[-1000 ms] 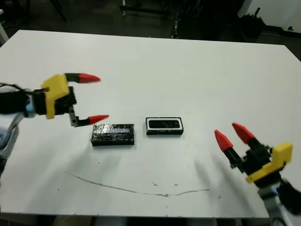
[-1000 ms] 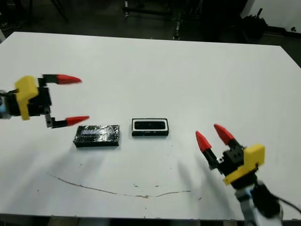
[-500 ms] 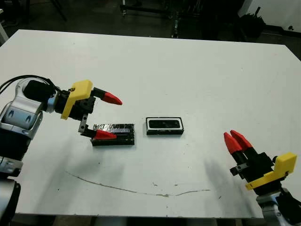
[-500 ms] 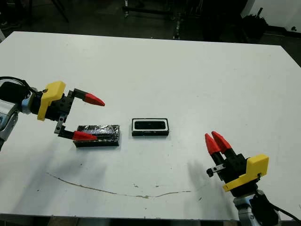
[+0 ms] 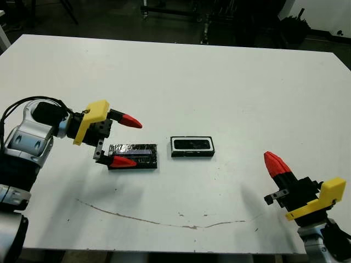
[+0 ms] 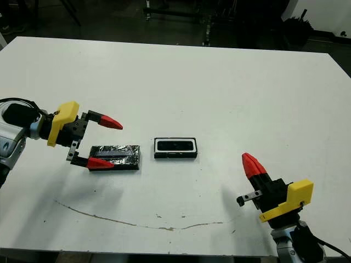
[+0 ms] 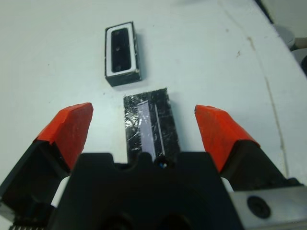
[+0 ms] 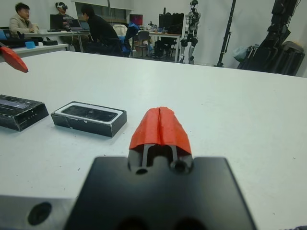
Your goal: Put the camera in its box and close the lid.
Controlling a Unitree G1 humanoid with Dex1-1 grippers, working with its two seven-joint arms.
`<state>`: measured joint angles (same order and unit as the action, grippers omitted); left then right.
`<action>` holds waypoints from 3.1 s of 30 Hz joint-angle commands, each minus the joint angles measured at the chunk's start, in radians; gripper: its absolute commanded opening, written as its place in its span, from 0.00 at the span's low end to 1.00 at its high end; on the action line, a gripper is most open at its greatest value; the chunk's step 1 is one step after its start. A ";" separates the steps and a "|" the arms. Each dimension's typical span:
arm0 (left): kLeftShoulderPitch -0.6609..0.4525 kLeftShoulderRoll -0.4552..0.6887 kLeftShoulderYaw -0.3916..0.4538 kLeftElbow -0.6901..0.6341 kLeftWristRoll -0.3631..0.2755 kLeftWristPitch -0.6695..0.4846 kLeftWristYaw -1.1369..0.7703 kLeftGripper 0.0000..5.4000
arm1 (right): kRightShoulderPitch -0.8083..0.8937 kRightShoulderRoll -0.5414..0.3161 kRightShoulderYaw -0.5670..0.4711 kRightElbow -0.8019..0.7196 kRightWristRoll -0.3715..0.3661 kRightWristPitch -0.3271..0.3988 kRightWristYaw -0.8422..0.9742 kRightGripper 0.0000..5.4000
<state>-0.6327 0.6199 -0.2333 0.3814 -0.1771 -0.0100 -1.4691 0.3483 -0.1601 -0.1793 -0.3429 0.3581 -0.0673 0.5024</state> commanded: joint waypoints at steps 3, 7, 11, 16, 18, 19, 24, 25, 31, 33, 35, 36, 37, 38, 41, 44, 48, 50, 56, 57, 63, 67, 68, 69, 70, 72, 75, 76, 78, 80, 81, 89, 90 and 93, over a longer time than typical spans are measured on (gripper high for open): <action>0.029 -0.001 -0.020 -0.012 0.004 0.036 -0.012 1.00 | 0.002 -0.024 -0.005 0.004 0.007 -0.008 -0.001 0.00; 0.040 0.009 -0.029 -0.031 0.017 0.038 -0.014 1.00 | 0.001 -0.027 -0.006 -0.001 0.001 -0.004 -0.012 0.00; 0.050 0.011 -0.041 -0.043 0.048 -0.003 0.001 1.00 | 0.002 -0.029 -0.004 -0.005 0.009 0.000 -0.014 0.00; 0.065 0.010 -0.048 -0.043 0.063 -0.003 0.019 1.00 | 0.002 -0.033 -0.007 0.004 0.014 -0.019 -0.003 0.00; 0.072 0.011 -0.050 -0.044 0.072 -0.006 0.034 1.00 | 0.003 -0.035 -0.008 0.005 0.017 -0.021 -0.003 0.00; 0.077 0.012 -0.050 -0.044 0.080 -0.012 0.044 1.00 | 0.004 -0.035 -0.008 0.005 0.024 -0.017 0.000 0.00; 0.095 0.010 -0.049 -0.037 0.097 -0.012 0.081 1.00 | 0.005 -0.040 -0.008 0.016 0.026 -0.037 0.013 0.00; 0.097 0.009 -0.047 -0.031 0.099 -0.007 0.088 1.00 | 0.005 -0.042 -0.008 0.019 0.032 -0.037 0.018 0.00; 0.100 0.007 -0.046 -0.006 0.102 0.005 0.115 1.00 | 0.009 -0.049 -0.009 0.016 0.027 -0.038 0.017 0.00; 0.099 0.006 -0.047 0.003 0.107 -0.006 0.120 1.00 | 0.010 -0.048 -0.008 0.017 0.027 -0.039 0.015 0.00; 0.101 0.010 -0.050 -0.004 0.118 -0.011 0.130 1.00 | 0.012 -0.050 -0.007 0.015 0.026 -0.038 0.013 0.00; 0.101 0.010 -0.050 -0.001 0.119 -0.016 0.129 1.00 | 0.013 -0.051 -0.007 0.014 0.027 -0.035 0.013 0.00; 0.100 0.010 -0.051 0.005 0.119 -0.022 0.125 1.00 | 0.013 -0.051 -0.007 0.015 0.026 -0.038 0.014 0.00; 0.099 0.010 -0.051 0.015 0.119 -0.037 0.119 1.00 | 0.012 -0.051 -0.007 0.019 0.023 -0.046 0.016 0.00; 0.090 0.013 -0.062 0.029 0.116 0.021 0.096 1.00 | 0.009 -0.051 -0.008 0.028 0.027 -0.060 0.023 0.00; 0.079 0.017 -0.070 0.026 0.106 0.092 0.062 1.00 | 0.009 -0.050 -0.008 0.028 0.033 -0.059 0.021 0.00; 0.064 0.021 -0.078 0.023 0.106 0.135 0.020 0.95 | 0.011 -0.051 -0.010 0.023 0.030 -0.052 0.009 0.00; 0.059 0.023 -0.084 0.029 0.115 0.122 0.005 0.90 | 0.011 -0.052 -0.010 0.021 0.031 -0.051 0.007 0.00; 0.049 0.026 -0.093 0.049 0.130 0.067 -0.019 0.73 | 0.003 -0.057 -0.012 0.035 0.021 -0.074 0.014 0.00; 0.047 0.022 -0.090 0.061 0.125 0.069 -0.024 0.70 | 0.001 -0.059 -0.013 0.036 0.026 -0.071 0.017 0.00; 0.047 0.022 -0.088 0.058 0.129 0.092 -0.008 0.59 | -0.004 -0.065 -0.014 0.028 0.028 -0.052 0.003 0.00; 0.058 0.019 -0.080 0.049 0.123 0.094 0.010 0.59 | -0.006 -0.070 -0.013 0.024 0.032 -0.043 0.003 0.00; 0.060 0.021 -0.080 0.040 0.126 0.098 0.019 0.59 | -0.007 -0.073 -0.013 0.022 0.035 -0.038 0.003 0.00; 0.061 0.021 -0.080 0.035 0.127 0.102 0.025 0.59 | -0.008 -0.075 -0.012 0.021 0.034 -0.037 0.002 0.00; 0.061 0.021 -0.079 0.032 0.126 0.110 0.031 0.59 | -0.008 -0.077 -0.012 0.019 0.033 -0.035 0.000 0.00; 0.067 0.016 -0.063 0.027 0.113 0.109 0.053 0.59 | -0.009 -0.078 -0.010 0.019 0.033 -0.033 -0.002 0.00; 0.092 -0.003 -0.009 0.016 0.063 0.092 0.098 0.59 | -0.008 -0.075 -0.005 0.018 0.032 -0.036 -0.001 0.00; 0.099 -0.010 0.009 0.009 0.046 0.109 0.115 0.59 | -0.008 -0.075 -0.003 0.019 0.030 -0.039 0.000 0.00; 0.113 -0.032 0.045 -0.008 0.018 0.124 0.164 0.59 | -0.006 -0.075 -0.001 0.016 0.030 -0.035 -0.001 0.00; 0.119 -0.061 0.072 -0.019 -0.006 0.143 0.214 0.59 | -0.004 -0.076 0.002 0.012 0.032 -0.028 -0.001 0.00; 0.118 -0.075 0.079 -0.021 -0.015 0.163 0.236 0.59 | -0.003 -0.075 0.003 0.010 0.032 -0.028 -0.002 0.00; 0.071 -0.140 0.028 -0.050 0.026 0.311 0.363 0.59 | 0.005 -0.066 0.010 0.016 0.033 -0.040 0.002 0.00; 0.060 -0.148 0.017 -0.038 0.032 0.308 0.357 0.59 | 0.004 -0.066 0.011 0.020 0.031 -0.045 0.004 0.00; 0.042 -0.166 -0.012 -0.022 0.059 0.303 0.369 0.59 | 0.002 -0.066 0.014 0.026 0.036 -0.050 0.012 0.00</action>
<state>-0.5719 0.4601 -0.2264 0.3444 -0.1409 0.2912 -1.1094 0.3480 -0.2228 -0.1663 -0.3260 0.3909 -0.1090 0.5121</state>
